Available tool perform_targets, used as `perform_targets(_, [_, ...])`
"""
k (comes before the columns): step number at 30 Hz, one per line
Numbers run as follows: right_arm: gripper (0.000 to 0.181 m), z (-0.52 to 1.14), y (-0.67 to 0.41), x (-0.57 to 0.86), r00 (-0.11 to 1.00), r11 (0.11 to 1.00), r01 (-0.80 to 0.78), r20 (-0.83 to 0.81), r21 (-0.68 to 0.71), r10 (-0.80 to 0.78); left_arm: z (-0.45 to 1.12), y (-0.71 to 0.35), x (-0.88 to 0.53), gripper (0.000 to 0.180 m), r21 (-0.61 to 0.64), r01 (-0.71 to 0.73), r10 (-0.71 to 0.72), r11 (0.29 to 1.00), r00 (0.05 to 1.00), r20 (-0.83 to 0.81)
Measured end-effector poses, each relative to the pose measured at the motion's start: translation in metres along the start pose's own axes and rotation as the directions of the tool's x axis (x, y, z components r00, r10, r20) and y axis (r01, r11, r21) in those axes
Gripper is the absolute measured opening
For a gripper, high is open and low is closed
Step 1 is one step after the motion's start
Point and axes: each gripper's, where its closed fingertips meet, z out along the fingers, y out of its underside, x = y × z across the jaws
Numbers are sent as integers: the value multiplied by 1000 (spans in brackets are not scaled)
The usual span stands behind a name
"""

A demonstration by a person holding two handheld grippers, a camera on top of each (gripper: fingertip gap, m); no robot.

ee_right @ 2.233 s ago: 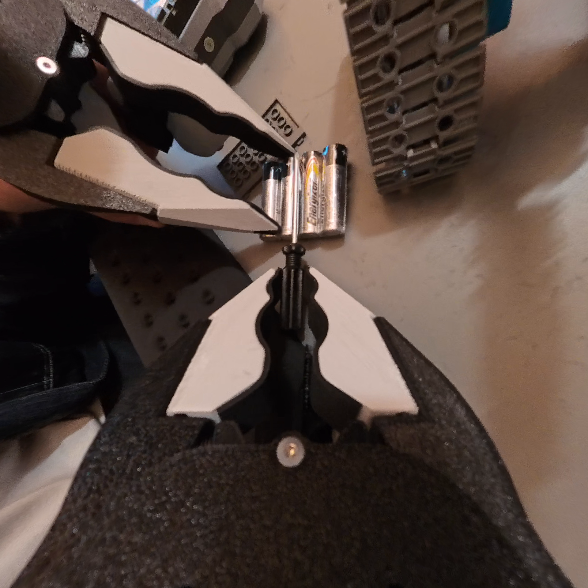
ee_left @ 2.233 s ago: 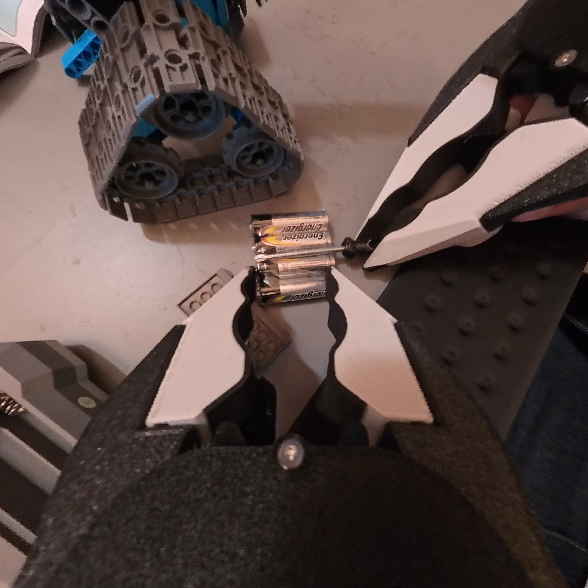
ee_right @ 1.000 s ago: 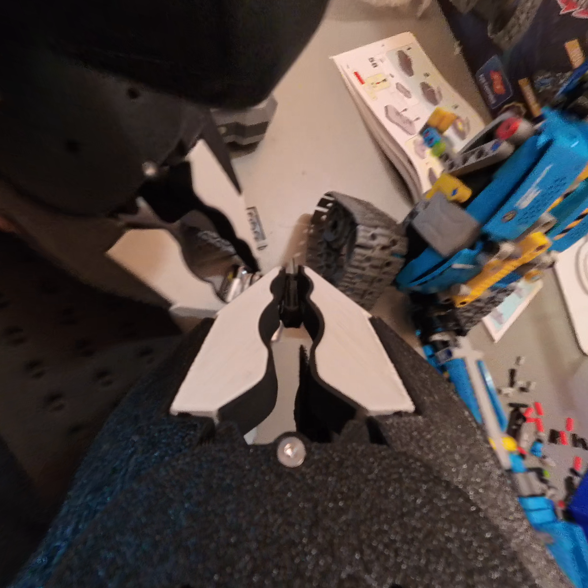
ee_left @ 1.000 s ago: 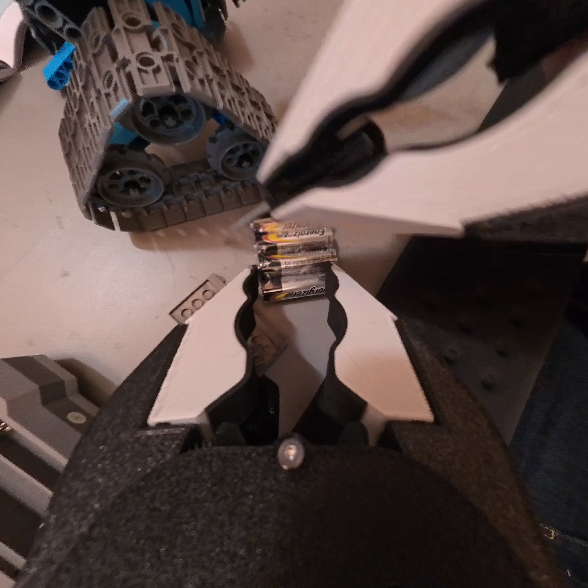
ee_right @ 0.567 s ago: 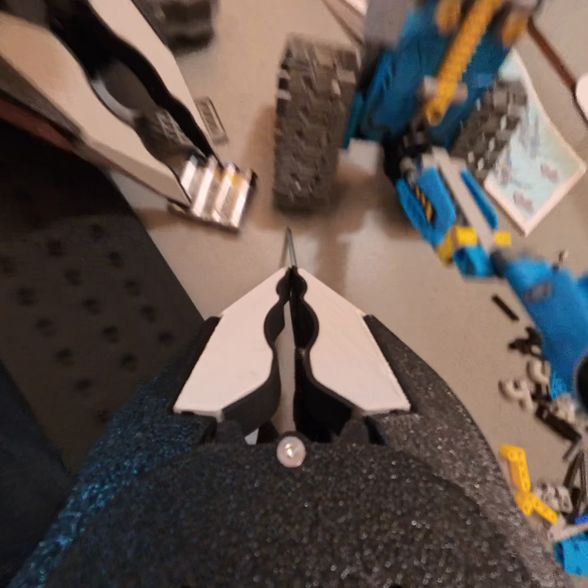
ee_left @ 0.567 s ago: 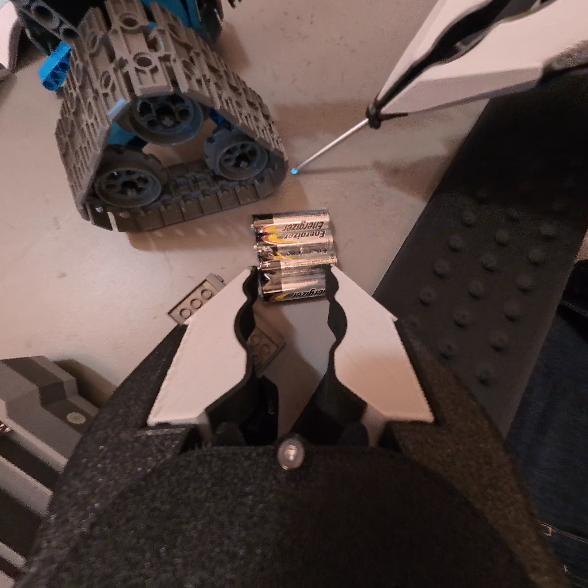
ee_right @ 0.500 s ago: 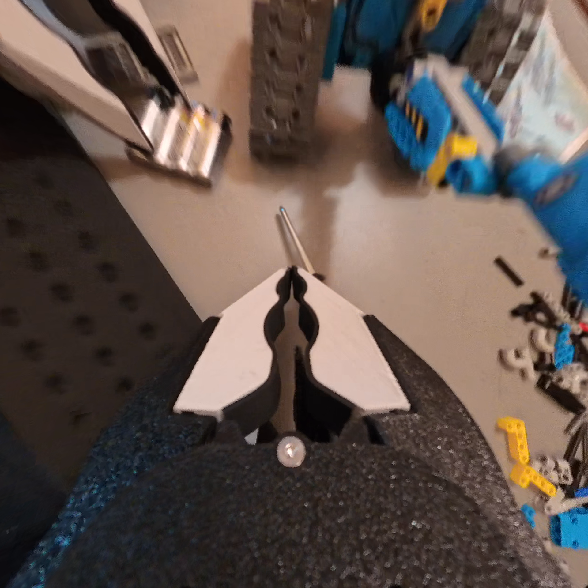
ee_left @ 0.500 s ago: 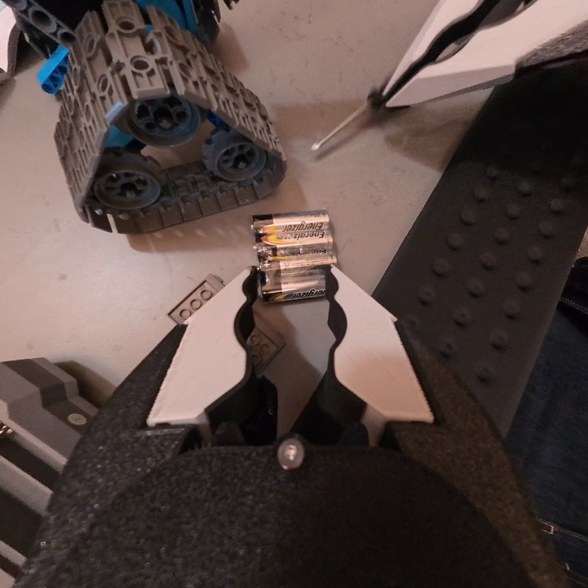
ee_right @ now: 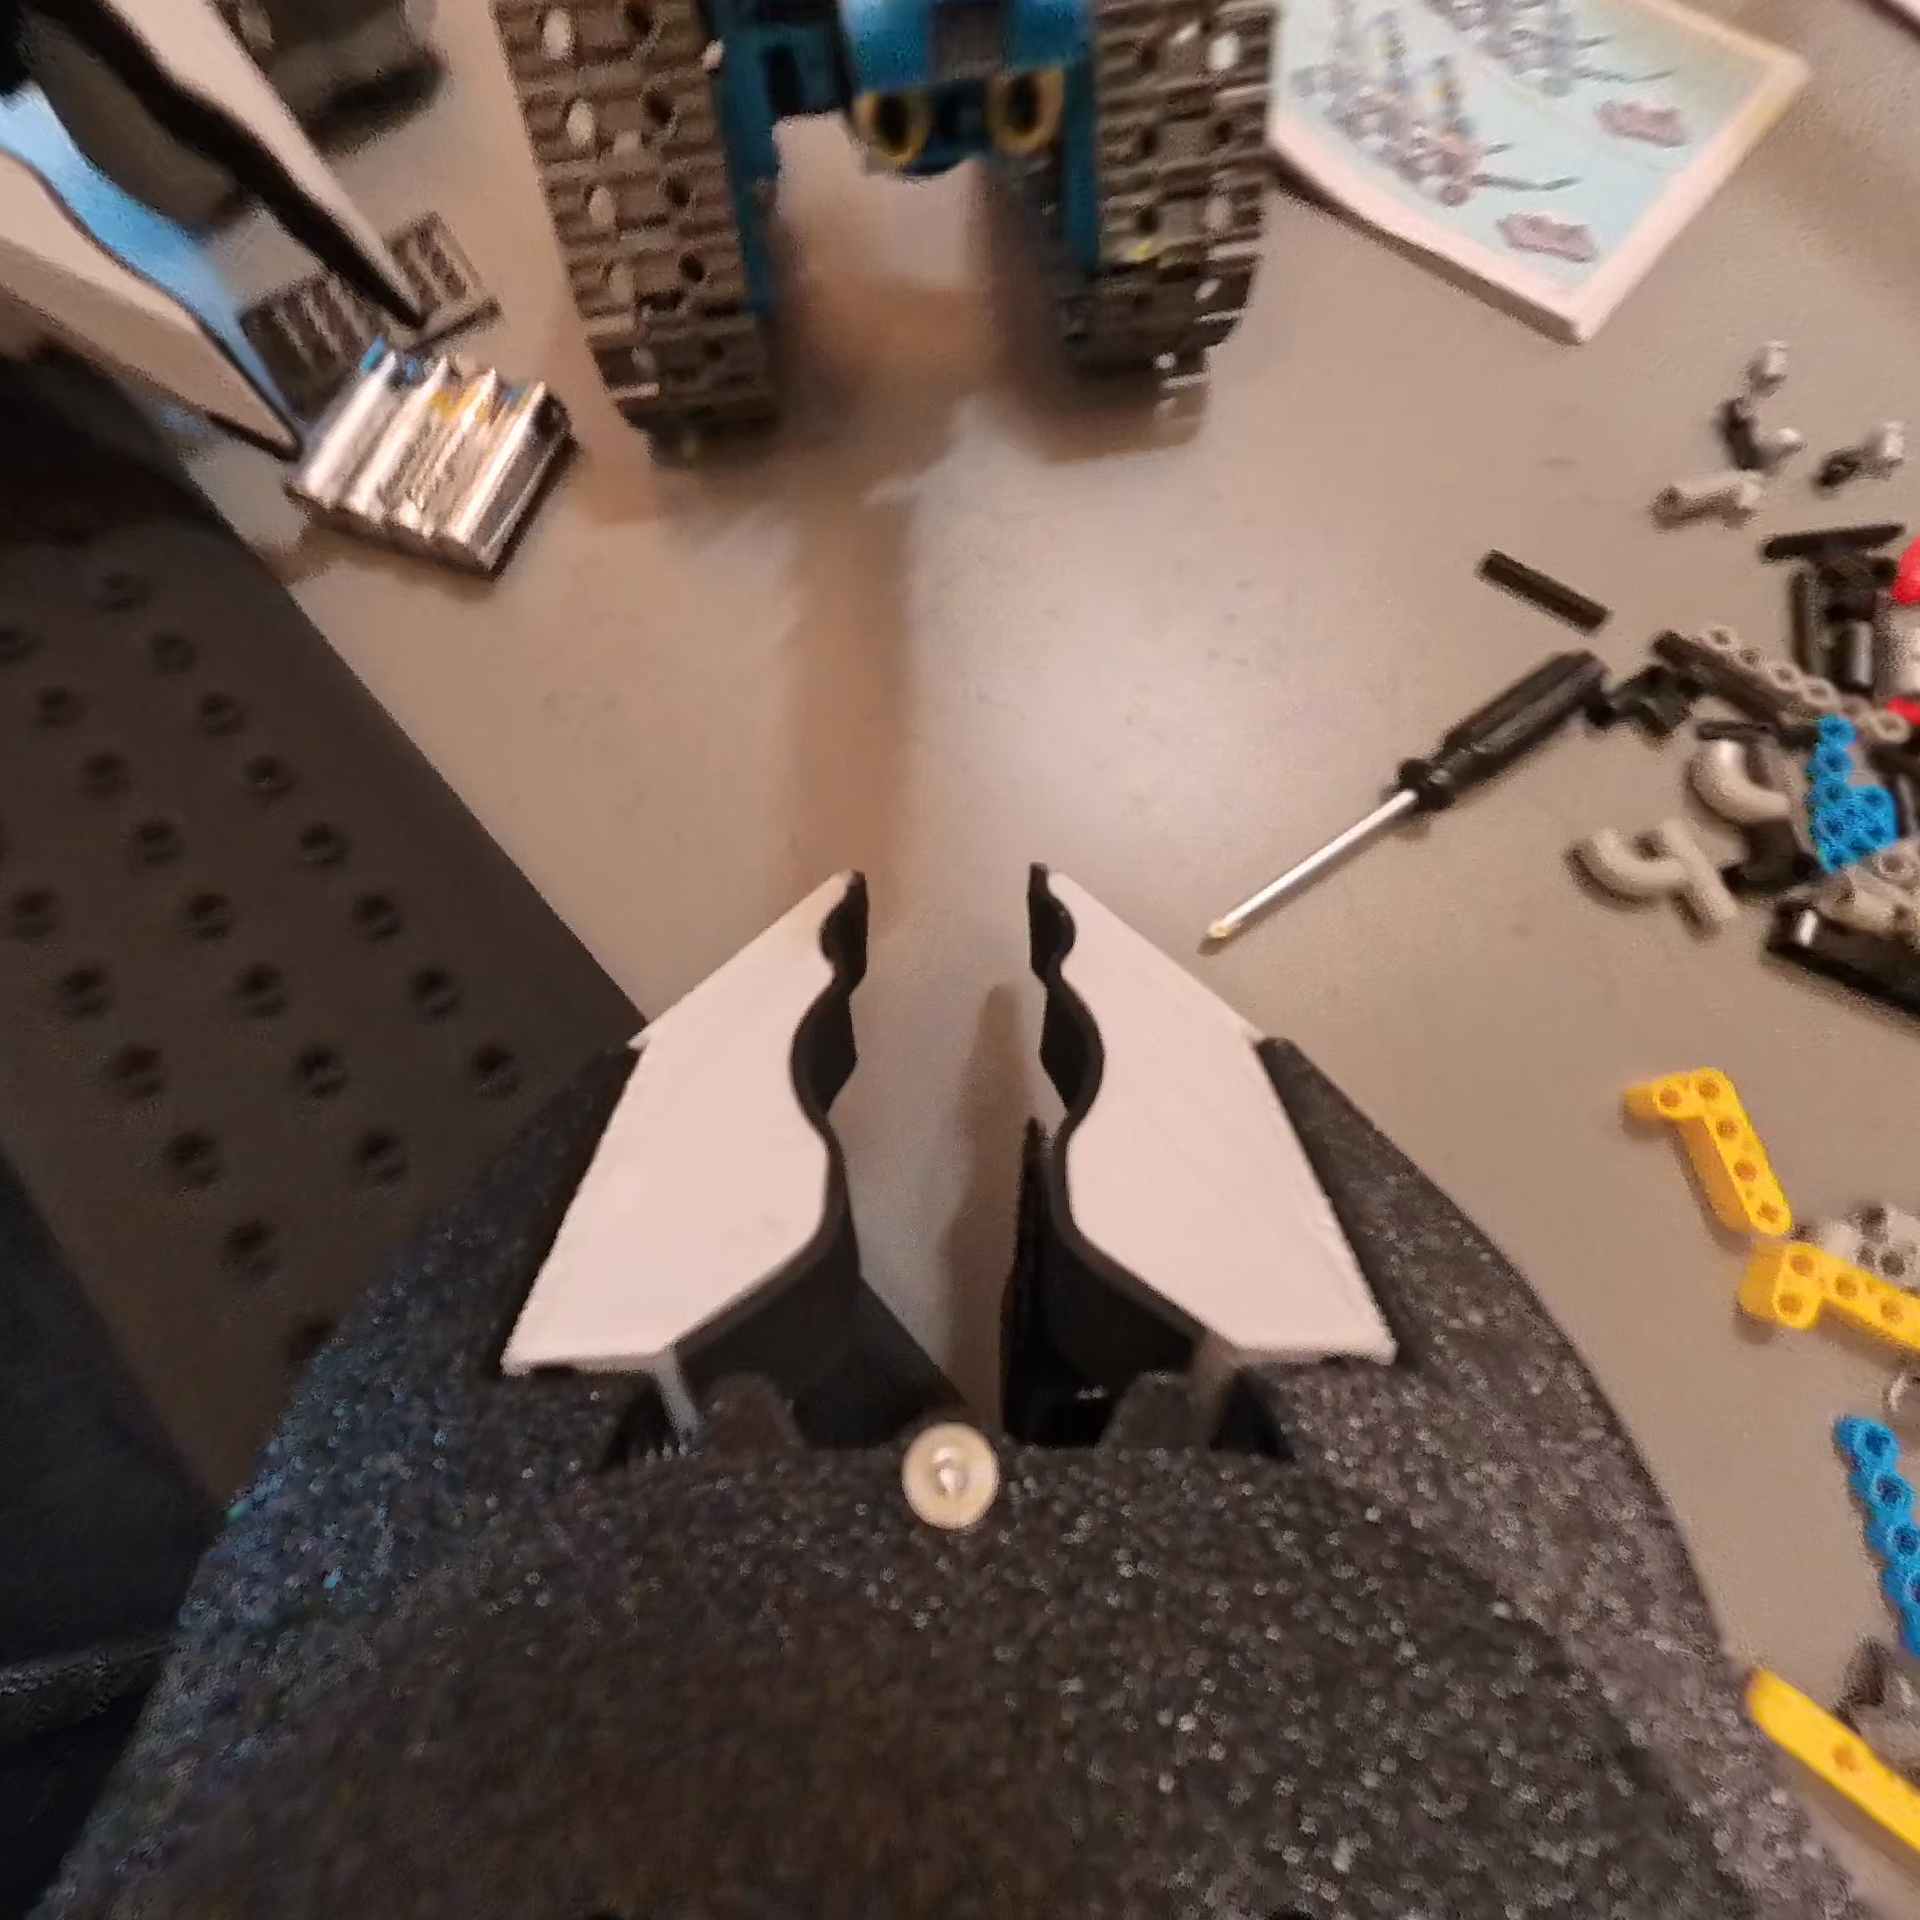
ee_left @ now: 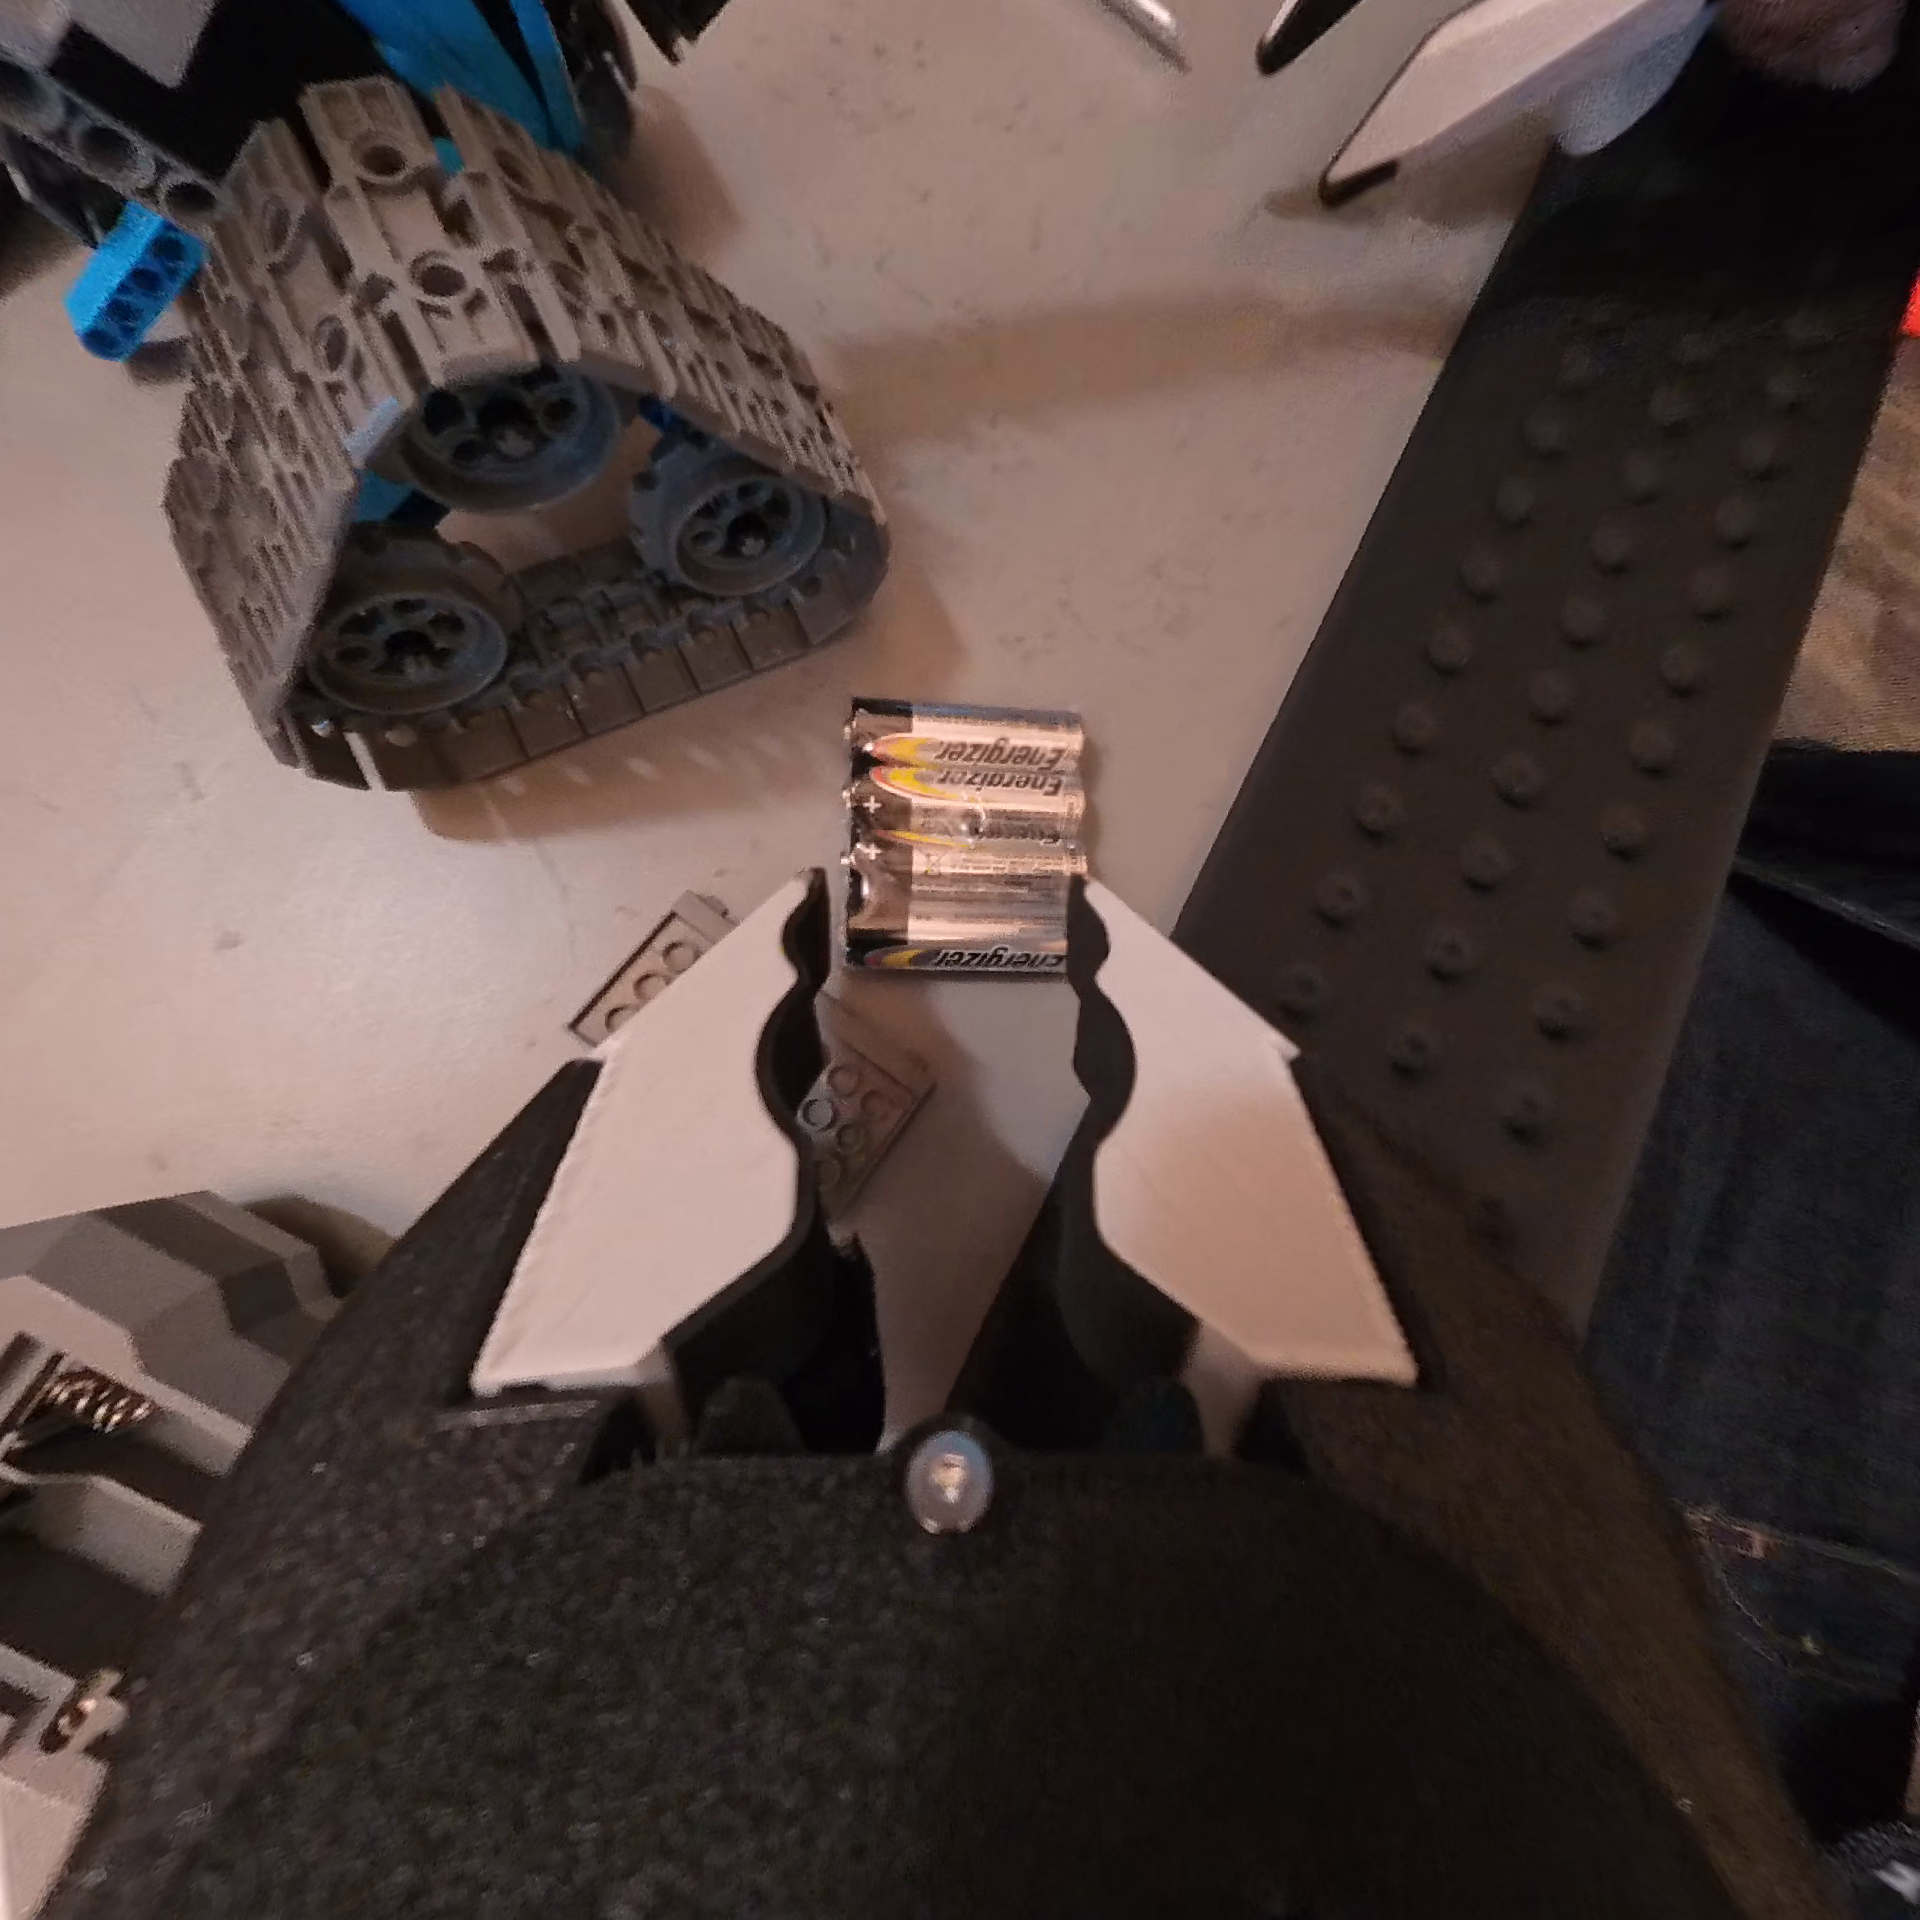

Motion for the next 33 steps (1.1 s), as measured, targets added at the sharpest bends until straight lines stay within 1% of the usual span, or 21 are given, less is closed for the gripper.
perform_targets(3, [30, -7, -3, 4, 999, 997, -44, 6, 61, 44, -5, -6, -8, 44, 20, 29, -29, 999, 1000, -13])
perform_targets(5, [31, -6, -1, 13, 997, 997, -51, -47, 58, 53, -7, -11, -9, 44, 29, 47, -45, 998, 998, -46])
perform_targets(7, [32, -6, -3, 24, 991, 994, -86, -99, 67, 92, -4, -12, -9, 44, 11, 47, -46, 999, 996, -71])
perform_targets(9, [35, -5, -13, 16, 991, 989, -111, -69, 99, 118, 4, -5, -10, 44, -35, 15, -17, 999, 998, -64])
perform_targets(11, [33, 1, -27, -14, 996, 987, -90, 18, 137, 88, 10, -1, -10, 43, -53, 4, -8, 999, 997, -70])
perform_targets(14, [34, 19, -36, -55, 996, 994, -6, 94, 110, -5, 10, -3, -4, 28, -29, -24, 21, 999, 996, -88])
perform_targets(17, [34, 33, -55, -84, 980, 990, -11, 199, 139, -17, 8, -3, 1, 24, -21, -110, 108, 994, 992, -66])
perform_targets(19, [36, 45, -65, -104, 961, 991, -25, 275, 130, -12, 3, -9, 6, 6, 22, -151, 152, 988, 987, -57])
perform_targets(20, [35, 51, -68, -112, 957, 992, -5, 288, 127, -32, -1, -12, 8, 0, 49, -167, 169, 985, 985, -45])
perform_targets(23, [35, 65, -75, -127, 948, 990, 68, 302, 125, -103, -8, -12, 17, 0, 84, -223, 228, 971, 972, -53])
perform_targets(25, [30, 66, -81, -137, 935, 985, 81, 332, 149, -127, -9, -8, 19, 0, 71, -232, 236, 970, 971, -50])
perform_targets(26, [25, 69, -82, -137, 938, 983, 102, 314, 150, -145, -10, -6, 20, 0, 62, -238, 241, 969, 970, -43])
perform_targets(28, [27, 76, -78, -144, 931, 979, 170, 309, 112, -197, -11, -4, 15, 0, 41, -223, 224, 974, 975, -10])
perform_targets(30, [30, 89, -69, -139, 942, 970, 240, 233, 33, -241, -10, -2, 14, 0, 32, -211, 211, 977, 978, -3])
perform_targets(31, [32, 93, -64, -140, 938, 965, 264, 230, 3, -257, -8, -1, 13, 4, 26, -203, 203, 979, 979, 0])
perform_targets(32, [34, 95, -62, -139, 939, 962, 272, 224, -12, -263, -5, 3, 12, 27, 5, -197, 197, 980, 980, -7])
perform_targets(33, [33, 95, -63, -139, 941, 964, 265, 224, -14, -255, -1, 6, 10, 39, -18, -191, 191, 981, 982, -7])
